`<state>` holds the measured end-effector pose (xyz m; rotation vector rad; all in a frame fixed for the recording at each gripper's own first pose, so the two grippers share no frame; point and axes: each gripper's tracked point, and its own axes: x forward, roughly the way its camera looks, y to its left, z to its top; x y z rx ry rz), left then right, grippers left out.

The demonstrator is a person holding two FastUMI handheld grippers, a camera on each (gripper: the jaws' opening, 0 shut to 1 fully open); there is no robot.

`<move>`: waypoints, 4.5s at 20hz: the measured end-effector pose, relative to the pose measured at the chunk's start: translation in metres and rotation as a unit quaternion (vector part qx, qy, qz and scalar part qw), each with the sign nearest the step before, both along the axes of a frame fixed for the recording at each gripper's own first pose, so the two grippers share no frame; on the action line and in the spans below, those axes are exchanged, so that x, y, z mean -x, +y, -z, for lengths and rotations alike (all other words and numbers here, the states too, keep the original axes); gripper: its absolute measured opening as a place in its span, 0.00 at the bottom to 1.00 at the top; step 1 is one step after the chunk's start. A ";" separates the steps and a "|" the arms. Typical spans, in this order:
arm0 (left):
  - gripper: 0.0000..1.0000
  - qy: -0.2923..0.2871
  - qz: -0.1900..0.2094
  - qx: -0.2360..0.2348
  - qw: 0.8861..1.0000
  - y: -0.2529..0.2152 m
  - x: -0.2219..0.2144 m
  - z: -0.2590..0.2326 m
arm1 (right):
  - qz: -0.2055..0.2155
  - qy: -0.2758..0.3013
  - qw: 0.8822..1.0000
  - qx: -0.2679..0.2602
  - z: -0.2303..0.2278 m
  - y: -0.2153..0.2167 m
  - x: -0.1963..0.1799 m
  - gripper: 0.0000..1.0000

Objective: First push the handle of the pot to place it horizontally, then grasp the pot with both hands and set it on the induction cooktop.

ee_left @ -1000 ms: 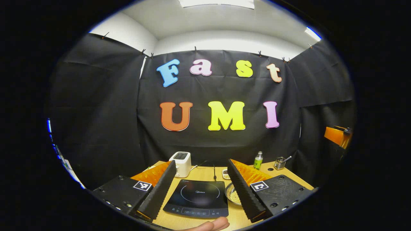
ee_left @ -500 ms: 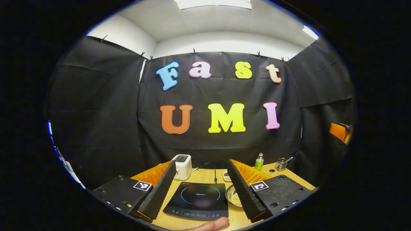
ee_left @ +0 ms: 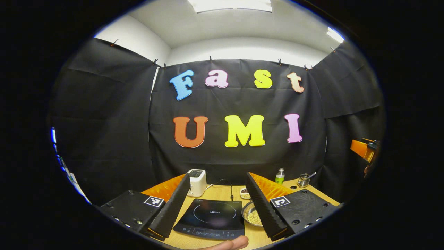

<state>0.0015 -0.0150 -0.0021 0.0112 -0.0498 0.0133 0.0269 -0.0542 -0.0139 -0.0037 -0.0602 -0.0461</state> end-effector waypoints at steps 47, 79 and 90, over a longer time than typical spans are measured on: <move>0.95 -0.018 0.011 0.005 1.000 -0.039 0.025 0.007 | -0.200 0.344 0.917 -0.001 0.383 0.103 -0.023 0.04; 0.96 0.061 0.017 -0.010 0.998 -0.067 -0.113 0.063 | -0.151 0.380 0.910 0.068 0.392 -0.013 -0.104 0.04; 0.96 0.028 0.028 0.000 0.999 -0.062 -0.117 0.051 | -0.111 0.394 0.909 0.078 0.385 -0.037 -0.124 0.04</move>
